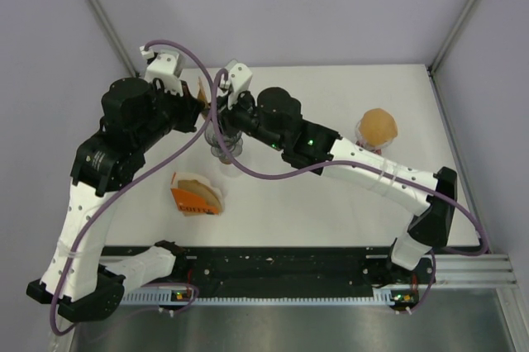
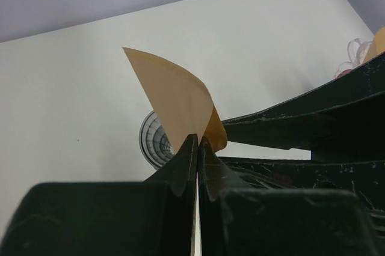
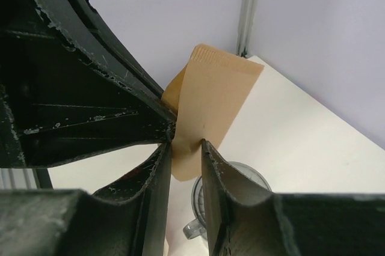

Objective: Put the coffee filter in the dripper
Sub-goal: Place the coffee filter in the coffee dripper.

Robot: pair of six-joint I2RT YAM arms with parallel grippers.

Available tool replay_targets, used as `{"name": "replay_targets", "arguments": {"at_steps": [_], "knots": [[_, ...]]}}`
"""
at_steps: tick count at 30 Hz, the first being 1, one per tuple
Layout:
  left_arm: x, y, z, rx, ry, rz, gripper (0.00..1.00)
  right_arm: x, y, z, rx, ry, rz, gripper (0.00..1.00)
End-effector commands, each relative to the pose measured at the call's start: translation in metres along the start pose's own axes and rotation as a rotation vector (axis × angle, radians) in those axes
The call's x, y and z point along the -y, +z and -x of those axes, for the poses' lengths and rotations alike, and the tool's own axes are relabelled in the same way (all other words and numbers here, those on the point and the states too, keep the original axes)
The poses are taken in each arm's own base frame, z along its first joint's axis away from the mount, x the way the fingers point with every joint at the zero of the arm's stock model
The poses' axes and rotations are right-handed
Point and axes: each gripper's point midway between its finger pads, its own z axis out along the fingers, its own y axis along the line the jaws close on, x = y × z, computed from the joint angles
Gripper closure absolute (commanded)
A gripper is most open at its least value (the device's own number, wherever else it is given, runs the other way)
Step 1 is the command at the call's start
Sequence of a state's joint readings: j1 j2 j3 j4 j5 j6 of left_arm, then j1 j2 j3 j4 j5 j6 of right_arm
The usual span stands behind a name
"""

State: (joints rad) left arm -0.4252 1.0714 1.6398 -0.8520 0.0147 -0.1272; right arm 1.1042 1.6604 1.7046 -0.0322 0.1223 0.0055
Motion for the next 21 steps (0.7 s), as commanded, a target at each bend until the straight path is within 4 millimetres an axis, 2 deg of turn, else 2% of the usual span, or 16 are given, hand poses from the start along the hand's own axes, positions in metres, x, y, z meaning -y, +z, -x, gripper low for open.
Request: {"name": "replay_targets", "arguments": {"at_steps": [1, 10, 17, 21], "knots": [[0.01, -0.005, 0.01, 0.044, 0.002, -0.051, 1.0, 0.009, 0.001, 0.035, 0.089, 0.021, -0.05, 0.74], [0.013, -0.006, 0.01, 0.042, 0.0, -0.068, 1.0, 0.035, 0.003, 0.035, 0.129, -0.002, -0.199, 0.69], [0.017, -0.006, 0.012, 0.047, 0.002, -0.091, 1.0, 0.015, 0.011, 0.034, 0.152, -0.014, -0.084, 0.62], [0.017, -0.008, 0.019, 0.072, 0.014, -0.093, 1.0, 0.017, 0.013, 0.028, 0.142, -0.003, -0.085, 0.61]]}}
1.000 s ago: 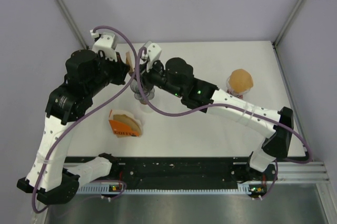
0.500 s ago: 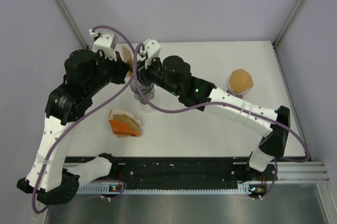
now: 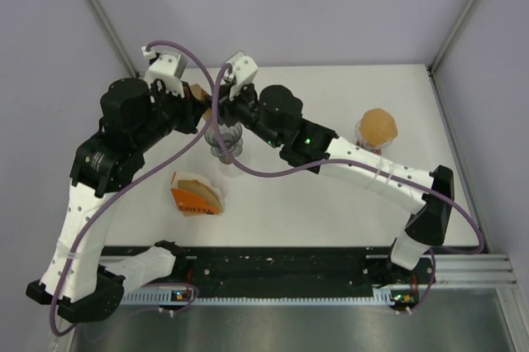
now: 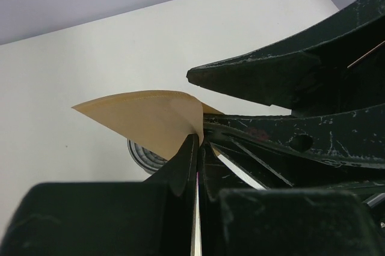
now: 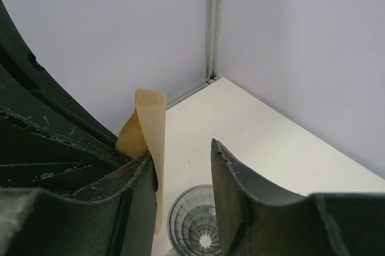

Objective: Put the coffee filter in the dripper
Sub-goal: Place the coffee filter in the coffee dripper.

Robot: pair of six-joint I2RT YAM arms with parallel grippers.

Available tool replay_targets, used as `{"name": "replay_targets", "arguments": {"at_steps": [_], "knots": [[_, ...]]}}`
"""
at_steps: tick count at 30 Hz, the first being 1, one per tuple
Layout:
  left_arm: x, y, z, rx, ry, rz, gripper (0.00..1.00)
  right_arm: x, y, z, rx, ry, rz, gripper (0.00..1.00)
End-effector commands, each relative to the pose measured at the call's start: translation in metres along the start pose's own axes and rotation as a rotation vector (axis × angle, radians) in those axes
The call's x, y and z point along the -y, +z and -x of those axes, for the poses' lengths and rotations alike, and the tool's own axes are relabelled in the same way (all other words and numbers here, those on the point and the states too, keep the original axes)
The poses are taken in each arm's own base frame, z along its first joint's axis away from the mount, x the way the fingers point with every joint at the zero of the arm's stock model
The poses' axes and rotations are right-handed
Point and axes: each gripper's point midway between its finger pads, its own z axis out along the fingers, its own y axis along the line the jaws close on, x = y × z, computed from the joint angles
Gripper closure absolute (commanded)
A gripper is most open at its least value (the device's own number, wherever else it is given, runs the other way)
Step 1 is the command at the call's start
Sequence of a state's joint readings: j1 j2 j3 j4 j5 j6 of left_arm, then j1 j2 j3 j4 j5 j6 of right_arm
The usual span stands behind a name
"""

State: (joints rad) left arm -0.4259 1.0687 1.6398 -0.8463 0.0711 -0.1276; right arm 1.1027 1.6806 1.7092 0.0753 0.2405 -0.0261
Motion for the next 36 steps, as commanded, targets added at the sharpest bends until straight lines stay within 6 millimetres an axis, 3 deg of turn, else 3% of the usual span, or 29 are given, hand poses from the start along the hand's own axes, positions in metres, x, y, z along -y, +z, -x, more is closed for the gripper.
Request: {"name": "replay_targets", "arguments": {"at_steps": [1, 5, 7, 10, 12, 15, 18, 22, 25, 30, 33, 36], "knots": [[0.008, -0.007, 0.021, 0.076, 0.017, -0.036, 1.0, -0.005, 0.005, 0.007, 0.046, 0.021, 0.034, 0.61], [0.009, -0.008, 0.028, 0.096, 0.023, -0.039, 1.0, -0.002, 0.008, -0.005, 0.028, 0.072, 0.033, 0.62], [0.009, -0.008, 0.029, 0.098, 0.025, -0.038, 1.0, 0.0, 0.01, -0.012, 0.017, 0.081, 0.022, 0.67], [0.007, -0.009, 0.029, 0.096, 0.025, -0.028, 1.0, 0.01, 0.011, -0.02, -0.001, 0.088, -0.024, 0.8], [0.003, -0.01, 0.03, 0.098, 0.04, -0.011, 1.0, 0.017, 0.01, -0.022, -0.006, 0.095, -0.047, 0.99], [-0.009, -0.009, 0.027, 0.082, 0.076, 0.051, 1.0, 0.034, 0.007, -0.019, -0.008, 0.093, -0.135, 1.0], [-0.035, -0.01, 0.023, 0.055, 0.175, 0.176, 1.0, 0.056, -0.003, -0.012, 0.004, 0.096, -0.251, 1.0], [-0.044, -0.012, 0.02, 0.042, 0.242, 0.212, 1.0, 0.085, -0.018, -0.001, 0.032, 0.076, -0.383, 1.0], [-0.05, -0.012, 0.017, 0.03, 0.278, 0.233, 1.0, 0.095, -0.021, 0.002, 0.037, 0.067, -0.414, 1.0], [-0.051, -0.008, 0.011, 0.02, 0.3, 0.23, 1.0, 0.087, -0.014, 0.003, 0.037, 0.099, -0.386, 1.0], [-0.034, 0.0, 0.01, 0.038, 0.247, 0.142, 1.0, 0.069, 0.003, 0.003, 0.044, 0.14, -0.327, 1.0], [-0.023, 0.009, 0.014, 0.047, 0.173, 0.092, 0.84, 0.05, 0.015, 0.004, 0.046, 0.182, -0.274, 1.0]]}}
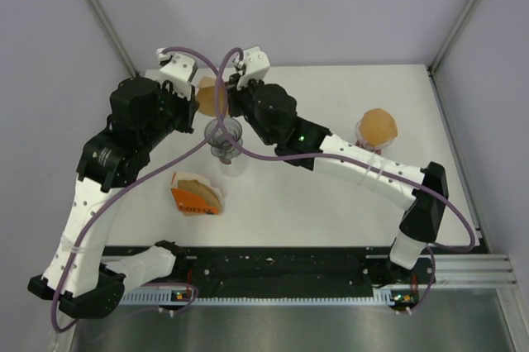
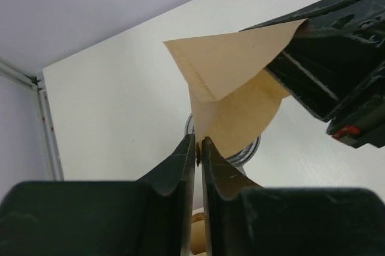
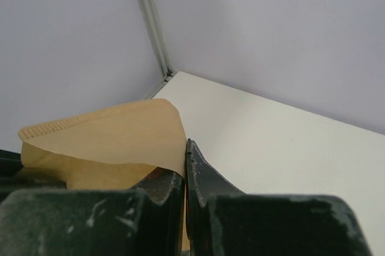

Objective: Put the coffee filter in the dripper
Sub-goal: Place the coffee filter in the coffee dripper.

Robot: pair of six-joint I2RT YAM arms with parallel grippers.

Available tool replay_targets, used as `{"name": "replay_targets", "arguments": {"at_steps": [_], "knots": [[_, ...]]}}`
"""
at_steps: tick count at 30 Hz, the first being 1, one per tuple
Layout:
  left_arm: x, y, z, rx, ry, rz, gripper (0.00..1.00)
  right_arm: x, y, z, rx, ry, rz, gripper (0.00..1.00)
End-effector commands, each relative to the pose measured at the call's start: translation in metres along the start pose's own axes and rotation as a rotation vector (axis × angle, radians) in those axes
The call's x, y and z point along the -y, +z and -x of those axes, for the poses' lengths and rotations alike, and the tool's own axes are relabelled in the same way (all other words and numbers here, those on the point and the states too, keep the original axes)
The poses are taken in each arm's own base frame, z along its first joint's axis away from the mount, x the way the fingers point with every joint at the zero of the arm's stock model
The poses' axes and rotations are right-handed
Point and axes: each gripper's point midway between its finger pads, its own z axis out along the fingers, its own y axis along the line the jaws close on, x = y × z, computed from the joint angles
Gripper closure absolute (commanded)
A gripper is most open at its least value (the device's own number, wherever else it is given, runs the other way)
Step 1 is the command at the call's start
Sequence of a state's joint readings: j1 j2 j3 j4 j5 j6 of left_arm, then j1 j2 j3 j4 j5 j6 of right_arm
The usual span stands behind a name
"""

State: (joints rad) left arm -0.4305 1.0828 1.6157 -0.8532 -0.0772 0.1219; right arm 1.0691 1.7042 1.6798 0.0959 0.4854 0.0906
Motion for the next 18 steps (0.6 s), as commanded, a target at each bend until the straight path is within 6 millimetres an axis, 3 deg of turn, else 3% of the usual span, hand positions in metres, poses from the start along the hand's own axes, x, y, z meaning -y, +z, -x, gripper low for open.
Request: {"name": "replay_targets", "arguments": {"at_steps": [1, 3, 7, 10, 14, 18], "knots": [[0.011, 0.001, 0.028, 0.097, -0.101, -0.054, 0.79, -0.014, 0.009, 0.028, 0.061, 0.106, 0.021, 1.0], [0.013, 0.004, 0.029, 0.1, -0.124, -0.061, 0.66, -0.018, 0.01, 0.029, 0.07, 0.138, 0.034, 1.0], [0.006, 0.006, 0.029, 0.104, -0.204, -0.007, 0.51, -0.024, 0.008, 0.032, 0.08, 0.18, 0.065, 1.0], [-0.004, 0.007, 0.03, 0.105, -0.245, 0.054, 0.47, -0.027, 0.005, 0.034, 0.09, 0.215, 0.079, 1.0], [-0.004, 0.01, 0.033, 0.099, -0.31, 0.062, 0.39, -0.034, 0.002, 0.041, 0.12, 0.234, 0.085, 1.0], [-0.008, 0.012, 0.038, 0.105, -0.354, 0.091, 0.42, -0.04, 0.001, 0.039, 0.128, 0.243, 0.085, 1.0]]}}
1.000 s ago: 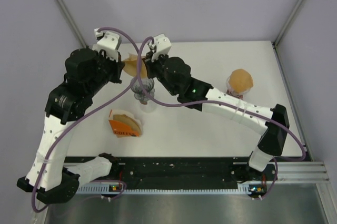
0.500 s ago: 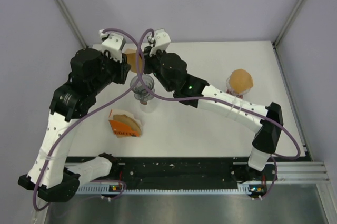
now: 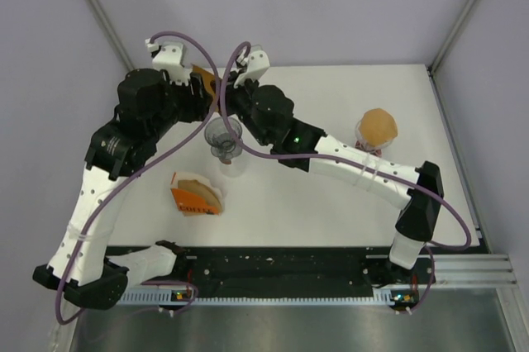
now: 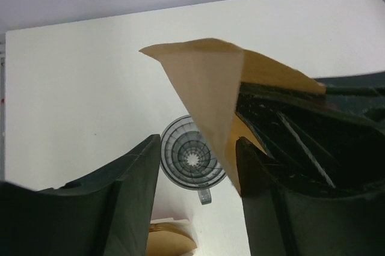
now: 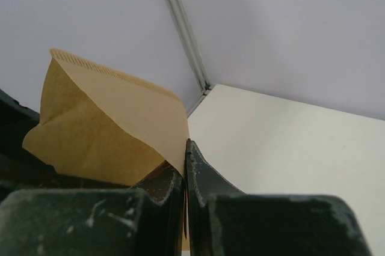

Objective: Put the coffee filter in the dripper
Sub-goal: Place the coffee filter in the coffee dripper.

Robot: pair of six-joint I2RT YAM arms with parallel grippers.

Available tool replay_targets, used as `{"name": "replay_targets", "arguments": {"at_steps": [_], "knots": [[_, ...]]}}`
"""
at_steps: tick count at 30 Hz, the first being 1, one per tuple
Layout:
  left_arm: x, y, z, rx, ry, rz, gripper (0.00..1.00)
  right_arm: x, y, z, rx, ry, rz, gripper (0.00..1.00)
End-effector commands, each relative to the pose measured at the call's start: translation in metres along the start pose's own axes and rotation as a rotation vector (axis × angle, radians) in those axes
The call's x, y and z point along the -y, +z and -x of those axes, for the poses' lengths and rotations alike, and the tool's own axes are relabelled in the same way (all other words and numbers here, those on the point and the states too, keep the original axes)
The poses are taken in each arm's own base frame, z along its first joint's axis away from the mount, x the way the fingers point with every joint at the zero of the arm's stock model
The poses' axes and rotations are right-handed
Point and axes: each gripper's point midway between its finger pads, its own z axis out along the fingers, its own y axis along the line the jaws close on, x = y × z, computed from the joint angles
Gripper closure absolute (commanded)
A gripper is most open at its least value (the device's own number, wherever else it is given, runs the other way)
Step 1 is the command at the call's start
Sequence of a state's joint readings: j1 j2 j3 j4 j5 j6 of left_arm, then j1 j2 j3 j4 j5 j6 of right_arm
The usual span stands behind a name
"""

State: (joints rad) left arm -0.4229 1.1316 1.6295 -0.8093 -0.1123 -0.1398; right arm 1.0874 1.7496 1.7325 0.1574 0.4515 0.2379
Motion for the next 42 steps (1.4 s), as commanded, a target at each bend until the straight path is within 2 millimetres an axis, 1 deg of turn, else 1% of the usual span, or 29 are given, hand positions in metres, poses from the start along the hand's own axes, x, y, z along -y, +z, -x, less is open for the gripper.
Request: {"name": "replay_targets", "arguments": {"at_steps": [1, 2, 3, 8, 9, 10, 11, 12, 15, 18, 19, 20, 21, 23, 25, 26, 27, 28, 29, 31, 34, 37, 39, 40, 41, 42], "knots": [[-0.005, -0.005, 0.033, 0.101, -0.098, 0.052, 0.47, -0.016, -0.004, 0.022, 0.077, 0.06, 0.029, 1.0], [-0.008, -0.005, 0.035, 0.108, -0.101, 0.068, 0.53, -0.017, -0.004, 0.022, 0.076, 0.062, 0.032, 1.0], [-0.011, -0.005, 0.037, 0.115, -0.097, 0.081, 0.57, -0.018, -0.004, 0.02, 0.074, 0.06, 0.033, 1.0], [-0.025, -0.006, 0.041, 0.137, -0.06, 0.146, 0.64, -0.019, -0.004, 0.016, 0.061, 0.042, 0.034, 1.0], [-0.027, -0.006, 0.04, 0.136, -0.045, 0.155, 0.69, -0.017, -0.004, 0.015, 0.058, 0.037, 0.03, 1.0], [-0.029, -0.006, 0.039, 0.134, -0.032, 0.163, 0.79, -0.017, -0.005, 0.016, 0.057, 0.027, 0.028, 1.0], [-0.032, -0.007, 0.038, 0.132, -0.017, 0.174, 0.91, -0.012, -0.004, 0.016, 0.056, 0.007, 0.009, 1.0], [-0.034, -0.008, 0.035, 0.128, 0.0, 0.181, 1.0, -0.007, -0.006, 0.019, 0.061, -0.01, -0.013, 1.0], [-0.042, -0.01, 0.028, 0.117, 0.047, 0.21, 1.0, 0.012, -0.011, 0.028, 0.085, -0.058, -0.071, 1.0], [-0.051, -0.014, 0.024, 0.122, 0.085, 0.242, 1.0, 0.037, -0.015, 0.035, 0.096, -0.068, -0.129, 1.0], [-0.053, -0.015, 0.024, 0.128, 0.096, 0.244, 1.0, 0.043, -0.016, 0.037, 0.099, -0.055, -0.126, 1.0], [-0.052, -0.016, 0.023, 0.132, 0.095, 0.239, 1.0, 0.044, -0.017, 0.037, 0.1, -0.048, -0.109, 1.0], [-0.051, -0.017, 0.024, 0.136, 0.119, 0.229, 1.0, 0.043, -0.018, 0.037, 0.108, -0.043, -0.088, 1.0], [-0.044, -0.016, 0.023, 0.132, 0.125, 0.187, 1.0, 0.033, -0.018, 0.033, 0.108, -0.059, -0.022, 1.0], [-0.035, -0.014, 0.02, 0.113, 0.14, 0.135, 1.0, 0.016, -0.015, 0.03, 0.098, -0.093, 0.074, 1.0], [-0.03, -0.013, 0.017, 0.099, 0.143, 0.106, 1.0, 0.006, -0.014, 0.027, 0.091, -0.119, 0.134, 0.9], [-0.025, -0.012, 0.015, 0.09, 0.152, 0.073, 1.0, -0.004, -0.013, 0.026, 0.087, -0.136, 0.192, 0.76], [-0.02, -0.011, 0.011, 0.078, 0.154, 0.045, 1.0, -0.012, -0.013, 0.026, 0.084, -0.141, 0.228, 0.68], [-0.017, -0.01, 0.009, 0.07, 0.157, 0.028, 1.0, -0.018, -0.011, 0.024, 0.078, -0.144, 0.255, 0.65], [-0.014, -0.01, 0.005, 0.054, 0.154, 0.012, 1.0, -0.018, -0.006, 0.021, 0.067, -0.151, 0.249, 0.64], [-0.011, -0.012, 0.004, 0.051, 0.166, -0.006, 1.0, -0.018, -0.002, 0.023, 0.076, -0.162, 0.239, 0.64], [-0.009, -0.01, 0.002, 0.04, 0.17, -0.019, 1.0, -0.024, 0.0, 0.023, 0.08, -0.165, 0.267, 0.64], [-0.008, -0.009, 0.002, 0.037, 0.17, -0.024, 1.0, -0.029, 0.005, 0.016, 0.057, -0.166, 0.289, 0.65], [-0.008, -0.009, 0.003, 0.041, 0.17, -0.022, 1.0, -0.031, 0.007, 0.012, 0.043, -0.169, 0.295, 0.66], [-0.009, -0.009, 0.005, 0.046, 0.171, -0.02, 1.0, -0.032, 0.008, 0.008, 0.027, -0.17, 0.297, 0.69], [-0.009, -0.01, 0.008, 0.054, 0.172, -0.018, 1.0, -0.031, 0.01, 0.006, 0.016, -0.173, 0.291, 0.76]]}}
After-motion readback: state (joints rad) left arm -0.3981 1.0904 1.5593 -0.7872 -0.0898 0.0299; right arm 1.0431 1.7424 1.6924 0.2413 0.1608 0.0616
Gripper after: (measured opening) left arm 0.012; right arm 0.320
